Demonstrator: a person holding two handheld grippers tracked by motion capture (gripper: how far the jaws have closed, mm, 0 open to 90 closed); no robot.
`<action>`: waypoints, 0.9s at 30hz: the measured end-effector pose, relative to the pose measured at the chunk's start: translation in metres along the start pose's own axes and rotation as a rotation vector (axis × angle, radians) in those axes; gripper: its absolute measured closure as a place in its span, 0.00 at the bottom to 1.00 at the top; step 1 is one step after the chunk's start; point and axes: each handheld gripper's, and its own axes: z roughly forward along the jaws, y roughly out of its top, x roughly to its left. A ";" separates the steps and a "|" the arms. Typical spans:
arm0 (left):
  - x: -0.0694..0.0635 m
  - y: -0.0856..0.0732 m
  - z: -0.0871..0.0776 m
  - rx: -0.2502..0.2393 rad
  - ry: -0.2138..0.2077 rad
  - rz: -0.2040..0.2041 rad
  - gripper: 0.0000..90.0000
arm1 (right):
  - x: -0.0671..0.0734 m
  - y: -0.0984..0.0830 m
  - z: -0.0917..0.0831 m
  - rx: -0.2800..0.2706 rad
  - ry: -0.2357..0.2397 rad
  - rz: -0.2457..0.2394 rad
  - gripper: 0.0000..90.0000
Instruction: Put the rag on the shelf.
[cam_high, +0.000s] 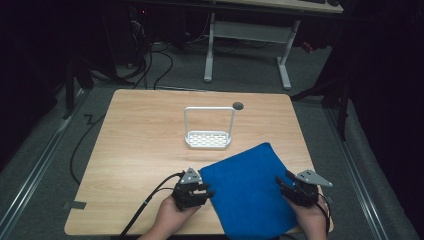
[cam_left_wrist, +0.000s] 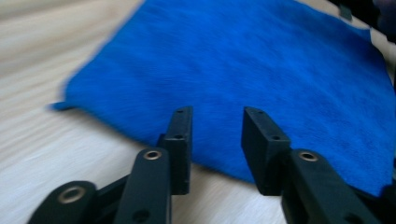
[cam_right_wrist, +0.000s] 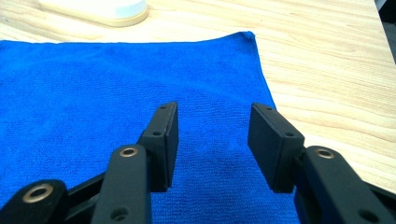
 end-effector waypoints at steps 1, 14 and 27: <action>-0.004 0.002 0.005 0.013 -0.008 0.013 0.75 | -0.001 0.000 0.000 0.002 0.009 0.001 0.62; -0.010 0.006 0.021 0.083 0.029 0.073 0.93 | -0.002 -0.001 0.001 0.005 0.059 0.009 0.57; 0.036 -0.011 -0.019 0.061 0.100 -0.017 0.94 | 0.007 0.002 0.003 -0.019 0.100 -0.035 0.68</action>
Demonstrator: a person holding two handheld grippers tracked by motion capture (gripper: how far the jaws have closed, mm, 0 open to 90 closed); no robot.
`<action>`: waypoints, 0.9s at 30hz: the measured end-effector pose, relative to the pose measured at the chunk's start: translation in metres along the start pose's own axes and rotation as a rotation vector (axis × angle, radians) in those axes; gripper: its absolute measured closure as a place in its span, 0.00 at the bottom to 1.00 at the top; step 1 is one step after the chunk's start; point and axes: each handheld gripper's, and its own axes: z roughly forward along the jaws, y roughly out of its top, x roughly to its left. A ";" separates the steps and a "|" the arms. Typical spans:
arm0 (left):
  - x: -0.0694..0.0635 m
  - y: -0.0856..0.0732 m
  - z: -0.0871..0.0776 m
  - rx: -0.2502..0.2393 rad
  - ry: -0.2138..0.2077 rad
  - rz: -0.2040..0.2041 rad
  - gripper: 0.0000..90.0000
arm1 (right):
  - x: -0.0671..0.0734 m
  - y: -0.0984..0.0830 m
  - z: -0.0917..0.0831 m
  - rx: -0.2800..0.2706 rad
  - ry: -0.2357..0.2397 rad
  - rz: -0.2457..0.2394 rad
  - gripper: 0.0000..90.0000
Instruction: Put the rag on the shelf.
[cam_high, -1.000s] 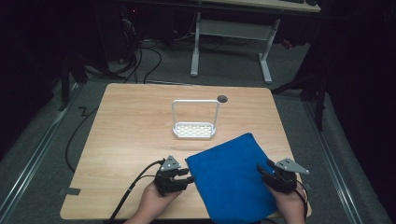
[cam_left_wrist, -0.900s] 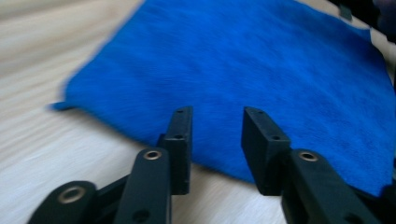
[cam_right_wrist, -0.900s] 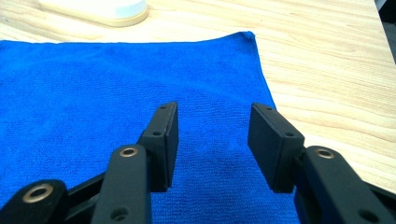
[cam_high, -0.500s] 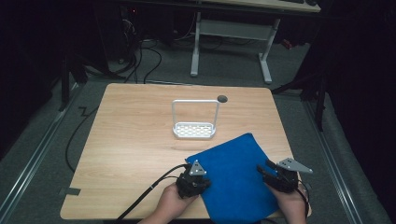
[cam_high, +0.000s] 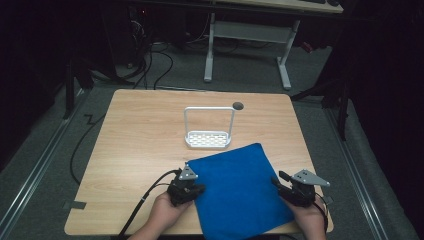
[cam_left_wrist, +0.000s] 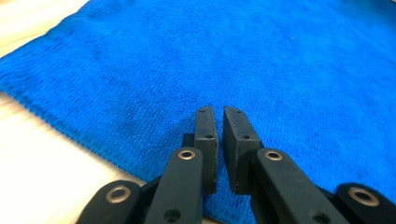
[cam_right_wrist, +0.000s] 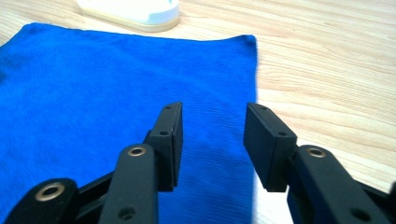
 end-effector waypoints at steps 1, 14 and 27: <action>0.005 -0.002 -0.004 -0.001 0.007 -0.006 0.94 | 0.001 0.000 0.000 -0.002 0.005 -0.005 0.69; 0.044 -0.020 -0.030 -0.046 0.072 -0.085 0.96 | 0.020 0.005 0.016 0.015 0.085 -0.037 0.73; 0.058 -0.019 -0.033 -0.054 0.119 -0.074 0.99 | 0.043 0.050 0.090 0.109 0.093 -0.113 0.74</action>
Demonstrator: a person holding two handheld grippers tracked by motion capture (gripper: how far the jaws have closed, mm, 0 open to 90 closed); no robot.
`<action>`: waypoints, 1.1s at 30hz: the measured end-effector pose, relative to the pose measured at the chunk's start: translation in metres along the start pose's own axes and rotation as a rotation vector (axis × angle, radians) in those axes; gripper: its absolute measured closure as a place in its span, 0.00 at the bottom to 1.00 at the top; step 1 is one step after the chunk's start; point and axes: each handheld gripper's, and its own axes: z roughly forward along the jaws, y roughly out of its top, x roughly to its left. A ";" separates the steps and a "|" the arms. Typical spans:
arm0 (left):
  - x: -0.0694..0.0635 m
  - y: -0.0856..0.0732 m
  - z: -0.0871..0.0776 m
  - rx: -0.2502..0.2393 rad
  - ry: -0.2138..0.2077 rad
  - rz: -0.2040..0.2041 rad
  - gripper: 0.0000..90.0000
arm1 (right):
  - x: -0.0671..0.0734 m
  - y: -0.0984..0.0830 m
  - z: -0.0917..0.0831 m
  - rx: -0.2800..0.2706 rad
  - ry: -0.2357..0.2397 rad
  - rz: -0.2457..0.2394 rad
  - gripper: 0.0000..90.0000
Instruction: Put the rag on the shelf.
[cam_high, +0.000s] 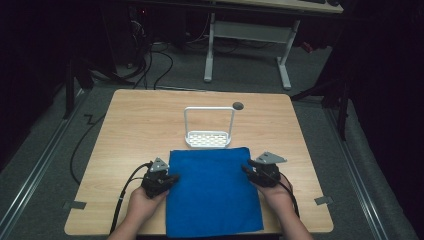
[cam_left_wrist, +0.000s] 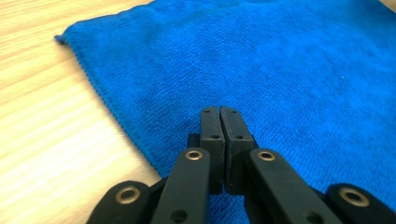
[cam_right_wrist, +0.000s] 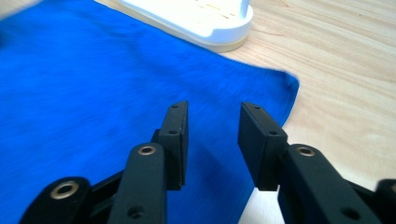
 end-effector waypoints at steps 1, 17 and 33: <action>0.002 0.000 -0.001 0.000 0.004 0.000 0.99 | -0.002 0.004 0.009 0.022 0.000 0.009 0.79; -0.008 -0.014 -0.015 0.035 -0.080 -0.007 0.98 | 0.004 -0.018 0.005 0.082 0.004 0.047 0.98; -0.014 -0.020 -0.032 -0.069 -0.034 0.019 0.77 | 0.011 -0.028 -0.022 -0.027 0.056 0.084 0.85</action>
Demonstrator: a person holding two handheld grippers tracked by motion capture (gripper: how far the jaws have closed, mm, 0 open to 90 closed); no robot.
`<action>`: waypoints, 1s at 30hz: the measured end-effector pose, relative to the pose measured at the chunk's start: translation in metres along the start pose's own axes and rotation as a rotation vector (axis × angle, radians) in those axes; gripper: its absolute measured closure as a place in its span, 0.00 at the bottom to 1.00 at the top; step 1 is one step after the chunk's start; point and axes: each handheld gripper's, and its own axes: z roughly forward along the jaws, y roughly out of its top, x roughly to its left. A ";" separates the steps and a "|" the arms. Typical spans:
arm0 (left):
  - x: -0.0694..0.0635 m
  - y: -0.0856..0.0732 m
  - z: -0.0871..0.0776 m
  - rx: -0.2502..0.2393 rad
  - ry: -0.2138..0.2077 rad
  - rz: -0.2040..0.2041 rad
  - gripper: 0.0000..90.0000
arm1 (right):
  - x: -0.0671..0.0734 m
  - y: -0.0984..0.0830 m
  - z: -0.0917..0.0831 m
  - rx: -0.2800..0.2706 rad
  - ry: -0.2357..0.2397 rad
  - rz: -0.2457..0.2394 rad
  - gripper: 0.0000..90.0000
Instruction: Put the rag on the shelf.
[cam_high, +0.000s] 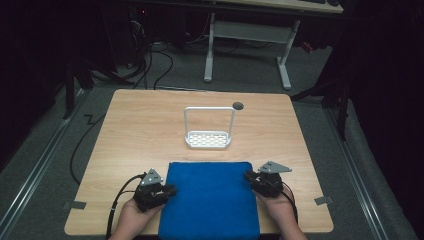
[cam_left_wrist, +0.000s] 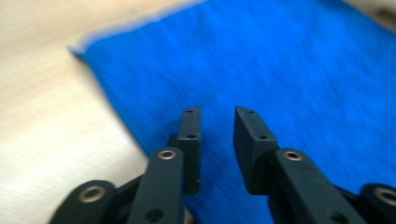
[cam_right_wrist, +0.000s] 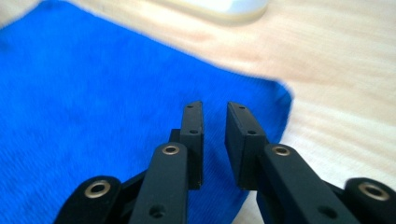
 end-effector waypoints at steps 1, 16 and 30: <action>0.004 0.002 -0.001 -0.030 0.029 -0.006 0.74 | -0.001 0.000 -0.001 -0.001 -0.009 -0.001 0.84; 0.045 0.038 0.049 0.028 0.137 -0.112 0.71 | -0.015 -0.001 -0.006 -0.006 -0.068 -0.011 0.80; 0.040 0.033 0.050 0.023 0.150 -0.081 0.96 | -0.027 0.013 0.030 0.055 -0.095 0.042 0.64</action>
